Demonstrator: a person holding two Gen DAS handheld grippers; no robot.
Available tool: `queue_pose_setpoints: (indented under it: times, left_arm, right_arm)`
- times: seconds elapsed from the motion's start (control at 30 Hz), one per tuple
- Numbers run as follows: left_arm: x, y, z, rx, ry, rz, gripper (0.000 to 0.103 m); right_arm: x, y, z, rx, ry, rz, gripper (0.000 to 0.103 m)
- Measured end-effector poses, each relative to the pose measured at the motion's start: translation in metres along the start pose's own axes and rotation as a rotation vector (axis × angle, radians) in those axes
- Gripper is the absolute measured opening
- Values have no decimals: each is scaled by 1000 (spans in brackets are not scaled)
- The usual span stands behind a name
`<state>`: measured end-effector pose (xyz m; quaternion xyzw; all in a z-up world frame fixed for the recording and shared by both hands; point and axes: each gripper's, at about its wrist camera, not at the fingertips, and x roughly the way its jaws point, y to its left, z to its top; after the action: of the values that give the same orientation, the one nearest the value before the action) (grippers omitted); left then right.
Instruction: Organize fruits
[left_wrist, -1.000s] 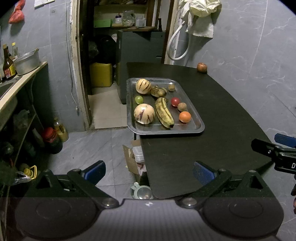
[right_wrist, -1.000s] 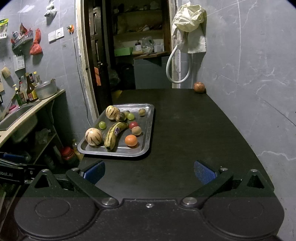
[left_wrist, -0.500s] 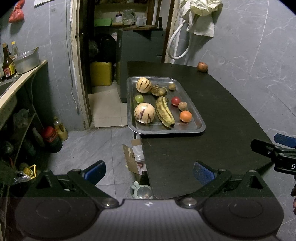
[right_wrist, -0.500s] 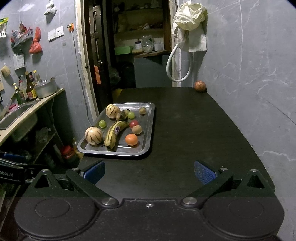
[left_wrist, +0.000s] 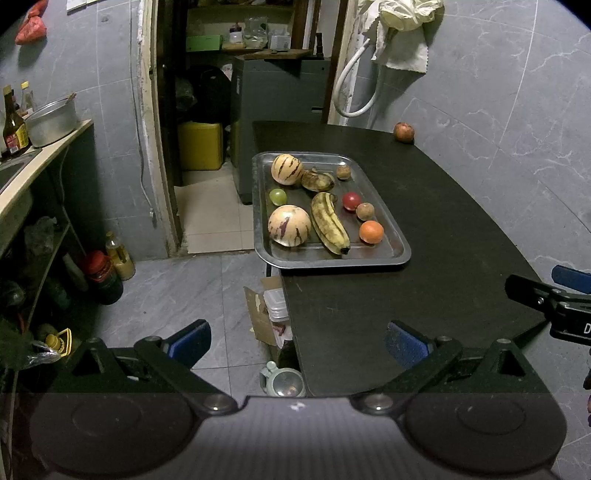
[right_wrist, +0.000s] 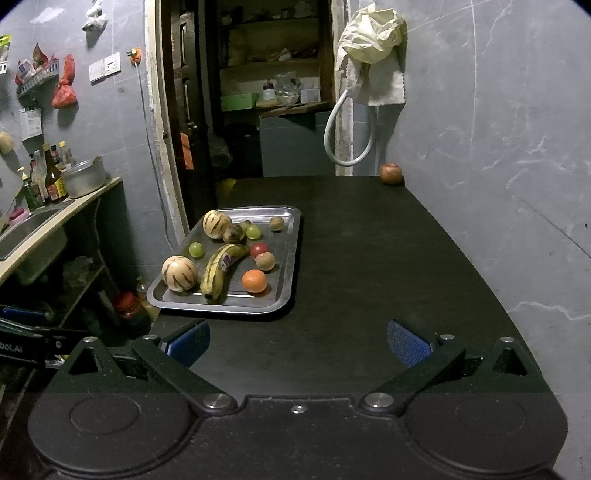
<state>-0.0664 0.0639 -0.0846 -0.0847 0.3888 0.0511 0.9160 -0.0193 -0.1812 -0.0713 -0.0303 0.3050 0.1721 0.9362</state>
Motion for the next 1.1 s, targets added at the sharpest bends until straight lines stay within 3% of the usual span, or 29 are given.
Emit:
queue_pose_setpoints:
  times: [0.33,0.67,1.1]
  left_arm:
    - [4,3,2,-3,2,11,102]
    - [9,-2,3,57,24,126,102]
    - [8,-1,3,63,11,100,102]
  right_arm:
    - [-3,-2,2,-8,0,-9,102]
    - [-4,-3,3,-10,1,-13,102]
    - [-3,-2,3,-12,1,-14,102]
